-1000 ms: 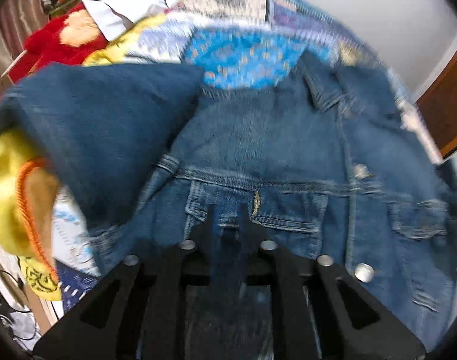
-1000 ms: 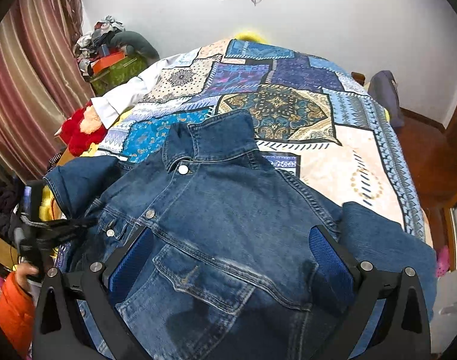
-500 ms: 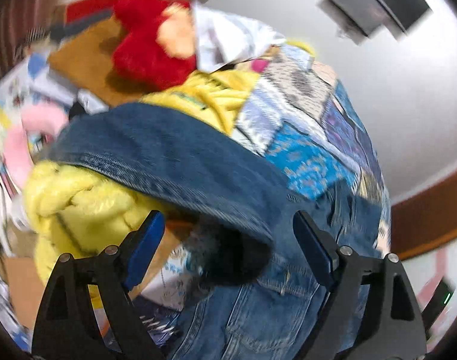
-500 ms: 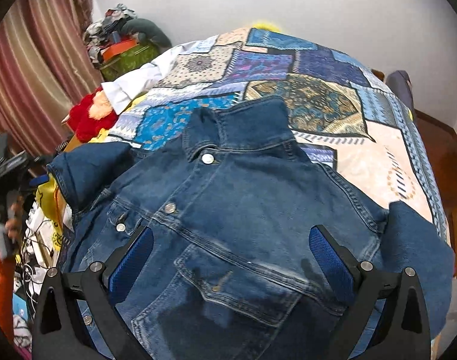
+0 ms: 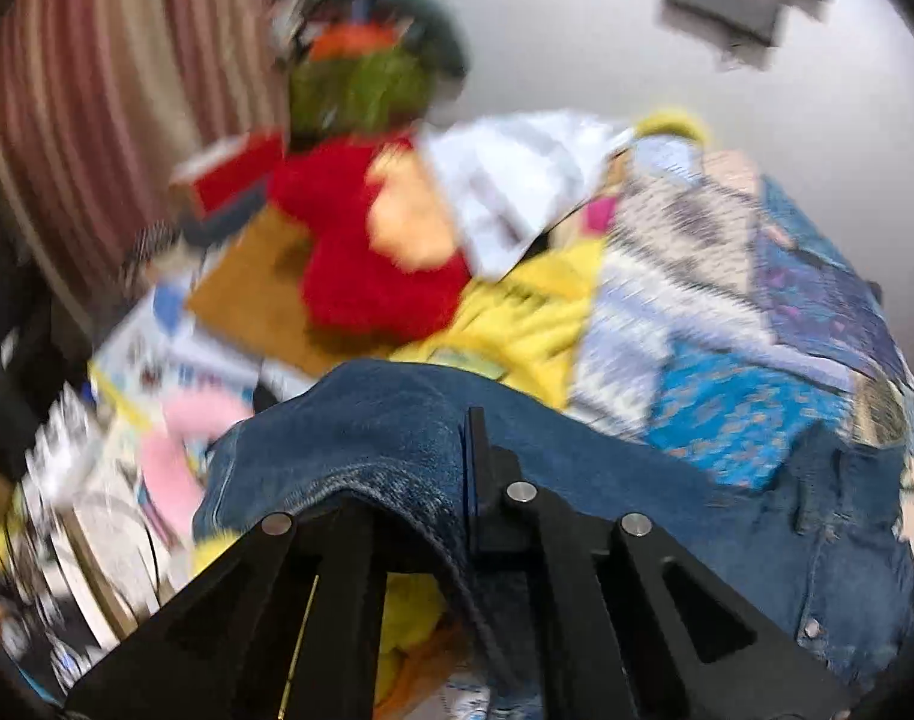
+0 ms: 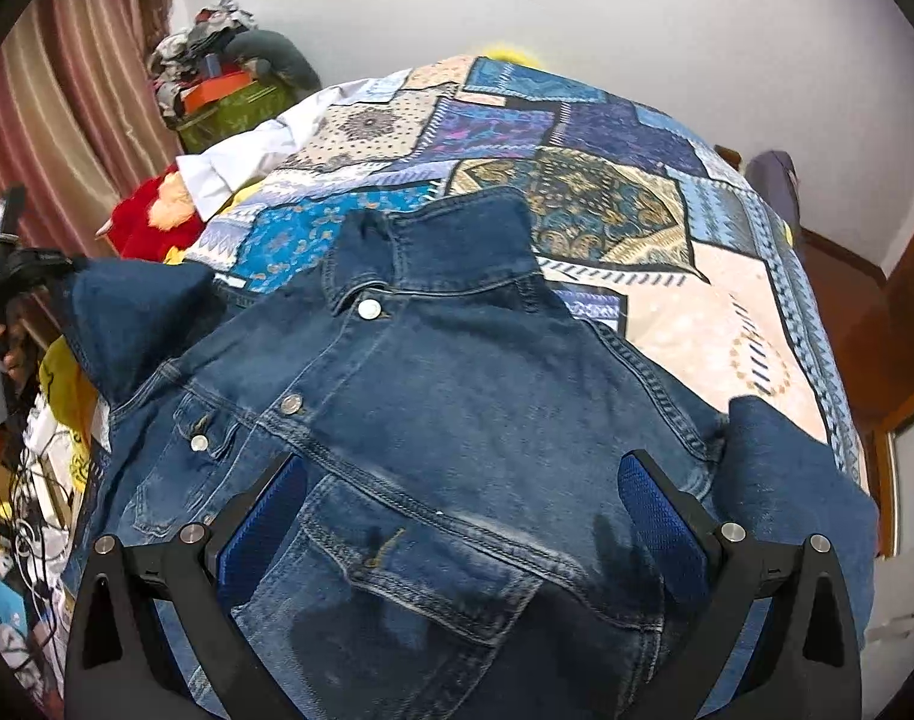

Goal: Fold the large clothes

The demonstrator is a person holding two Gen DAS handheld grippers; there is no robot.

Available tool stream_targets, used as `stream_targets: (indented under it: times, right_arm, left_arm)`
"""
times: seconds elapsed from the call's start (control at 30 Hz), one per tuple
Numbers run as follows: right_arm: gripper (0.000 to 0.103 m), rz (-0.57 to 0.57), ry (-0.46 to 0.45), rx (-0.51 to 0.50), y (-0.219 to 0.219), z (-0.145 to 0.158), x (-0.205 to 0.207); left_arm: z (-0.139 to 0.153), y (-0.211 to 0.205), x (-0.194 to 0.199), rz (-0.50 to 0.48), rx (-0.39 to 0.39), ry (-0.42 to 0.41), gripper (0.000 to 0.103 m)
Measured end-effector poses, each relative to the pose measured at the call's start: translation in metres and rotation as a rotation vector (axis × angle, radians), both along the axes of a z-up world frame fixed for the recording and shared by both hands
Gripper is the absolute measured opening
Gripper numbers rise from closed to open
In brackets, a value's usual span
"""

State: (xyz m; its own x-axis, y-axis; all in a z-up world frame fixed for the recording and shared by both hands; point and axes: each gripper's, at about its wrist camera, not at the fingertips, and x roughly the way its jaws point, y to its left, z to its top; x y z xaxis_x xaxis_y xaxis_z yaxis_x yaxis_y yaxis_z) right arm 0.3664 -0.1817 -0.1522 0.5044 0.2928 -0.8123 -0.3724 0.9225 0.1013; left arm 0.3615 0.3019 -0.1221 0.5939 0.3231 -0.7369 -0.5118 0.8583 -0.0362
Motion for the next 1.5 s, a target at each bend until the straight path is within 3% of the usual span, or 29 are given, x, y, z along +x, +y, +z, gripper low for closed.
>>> stream_targets:
  times: [0.13,0.23,0.37,0.43,0.57,0.6,0.67,0.73,0.8,0.97,1.17,1.23,1.27,1.33,1.4,1.5]
  right_arm:
    - [0.103,-0.026,0.016,0.053,-0.008,0.003,0.003]
    - [0.103,-0.041,0.02,0.102,-0.013,0.009,0.002]
    - [0.103,-0.046,0.002,0.118,-0.02,0.017,-0.006]
    - [0.103,-0.046,-0.007,0.114,-0.025,0.021,-0.011]
    - [0.103,-0.052,-0.037,0.086,-0.038,0.028,-0.02]
    - [0.103,-0.054,-0.044,0.079,-0.041,0.029,-0.022]
    - [0.103,-0.061,-0.055,0.068,-0.047,0.031,-0.024]
    - [0.103,-0.067,-0.057,0.065,-0.05,0.032,-0.023]
    - [0.103,-0.072,-0.056,0.068,-0.051,0.031,-0.022]
    - [0.103,-0.064,-0.043,0.078,-0.043,0.026,-0.018]
    - [0.103,-0.022,-0.048,0.09,-0.021,0.027,-0.018]
    - [0.103,-0.007,-0.057,0.084,-0.015,0.028,-0.019]
    - [0.103,-0.003,-0.06,0.08,-0.012,0.028,-0.02]
    - [0.103,0.002,-0.062,0.072,-0.01,0.028,-0.02]
    - [0.103,0.003,-0.064,0.064,-0.01,0.027,-0.02]
    - [0.103,-0.004,-0.071,0.043,-0.015,0.026,-0.021]
  left_arm:
    - [0.029,-0.069,0.001,-0.172,0.115,-0.067,0.003]
    - [0.019,-0.126,0.004,-0.327,0.149,-0.045,0.003]
    - [-0.042,-0.175,0.015,-0.454,0.062,0.103,0.003]
    - [-0.081,-0.183,0.02,-0.473,-0.038,0.202,0.003]
    - [-0.127,-0.193,0.012,-0.46,-0.09,0.311,0.009]
    - [-0.13,-0.192,0.008,-0.459,-0.096,0.317,0.012]
    - [-0.124,-0.183,-0.001,-0.456,-0.122,0.301,0.03]
    - [-0.112,-0.166,-0.013,-0.439,-0.187,0.272,0.066]
    - [-0.095,-0.147,-0.025,-0.405,-0.239,0.202,0.069]
    - [-0.067,-0.083,-0.043,-0.283,-0.336,0.084,0.069]
    - [-0.095,-0.034,-0.027,-0.168,-0.472,0.112,0.069]
    - [-0.109,-0.028,-0.016,-0.147,-0.5,0.119,0.061]
    - [-0.114,-0.026,-0.012,-0.133,-0.497,0.127,0.056]
    - [-0.122,-0.023,-0.002,-0.099,-0.466,0.151,0.034]
    - [-0.122,-0.024,0.008,-0.07,-0.39,0.178,0.019]
    - [-0.105,-0.04,0.015,-0.083,-0.247,0.172,0.012]
